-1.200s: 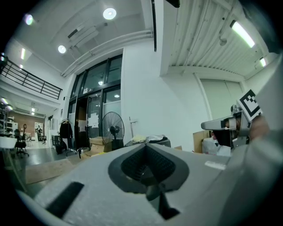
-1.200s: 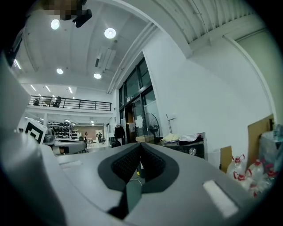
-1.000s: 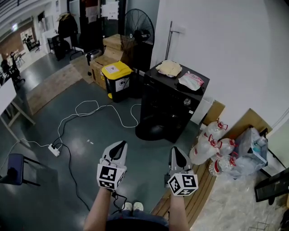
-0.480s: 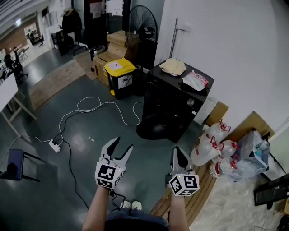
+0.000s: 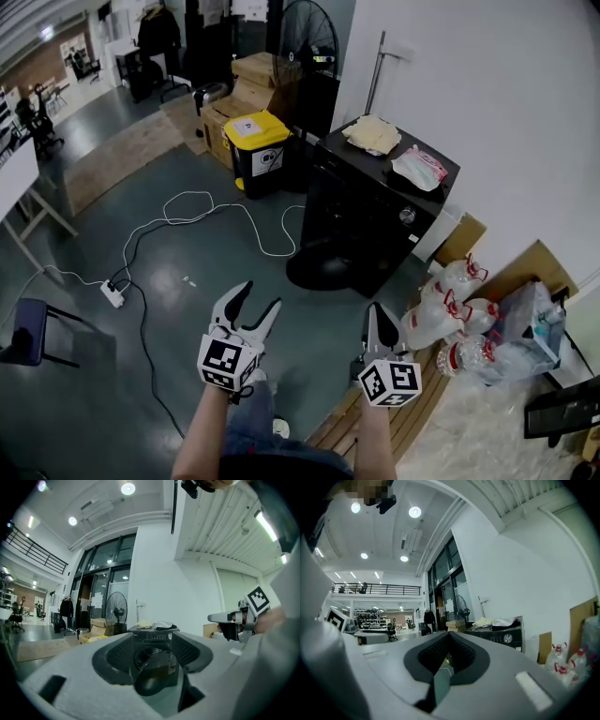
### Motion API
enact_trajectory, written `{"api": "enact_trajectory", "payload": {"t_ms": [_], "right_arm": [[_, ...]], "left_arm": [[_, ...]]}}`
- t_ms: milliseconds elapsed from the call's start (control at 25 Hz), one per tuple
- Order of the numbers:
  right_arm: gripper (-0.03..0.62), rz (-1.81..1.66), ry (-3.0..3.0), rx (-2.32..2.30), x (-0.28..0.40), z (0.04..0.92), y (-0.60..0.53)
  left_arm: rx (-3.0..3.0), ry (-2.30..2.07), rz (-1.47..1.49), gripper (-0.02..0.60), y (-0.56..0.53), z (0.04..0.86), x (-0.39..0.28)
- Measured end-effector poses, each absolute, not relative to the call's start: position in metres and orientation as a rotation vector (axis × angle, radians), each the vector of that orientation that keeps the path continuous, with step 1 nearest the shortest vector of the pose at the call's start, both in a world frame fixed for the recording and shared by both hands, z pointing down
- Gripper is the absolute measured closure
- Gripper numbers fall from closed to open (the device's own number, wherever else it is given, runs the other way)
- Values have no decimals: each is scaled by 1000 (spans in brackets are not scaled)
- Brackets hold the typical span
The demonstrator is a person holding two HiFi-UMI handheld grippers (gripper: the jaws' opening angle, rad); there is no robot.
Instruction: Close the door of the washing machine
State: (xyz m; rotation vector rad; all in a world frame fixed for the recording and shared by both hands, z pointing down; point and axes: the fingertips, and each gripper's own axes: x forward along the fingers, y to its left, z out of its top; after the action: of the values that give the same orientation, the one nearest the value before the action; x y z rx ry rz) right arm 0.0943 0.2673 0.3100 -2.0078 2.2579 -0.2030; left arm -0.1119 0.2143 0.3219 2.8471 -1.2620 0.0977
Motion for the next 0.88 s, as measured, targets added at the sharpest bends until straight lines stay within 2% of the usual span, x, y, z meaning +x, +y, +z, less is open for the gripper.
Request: {"api": "enact_trajectory", "payload": {"t_ms": [320,880], "right_arm": [[582,-237,2237,-2057,115,334,193],[582,-318,2130,-2161,137,360,-20]], "left_arm": [[2865,-1198,148,333,128,348,-88],[2877,-1030,176,331,-102,367,-63]]}}
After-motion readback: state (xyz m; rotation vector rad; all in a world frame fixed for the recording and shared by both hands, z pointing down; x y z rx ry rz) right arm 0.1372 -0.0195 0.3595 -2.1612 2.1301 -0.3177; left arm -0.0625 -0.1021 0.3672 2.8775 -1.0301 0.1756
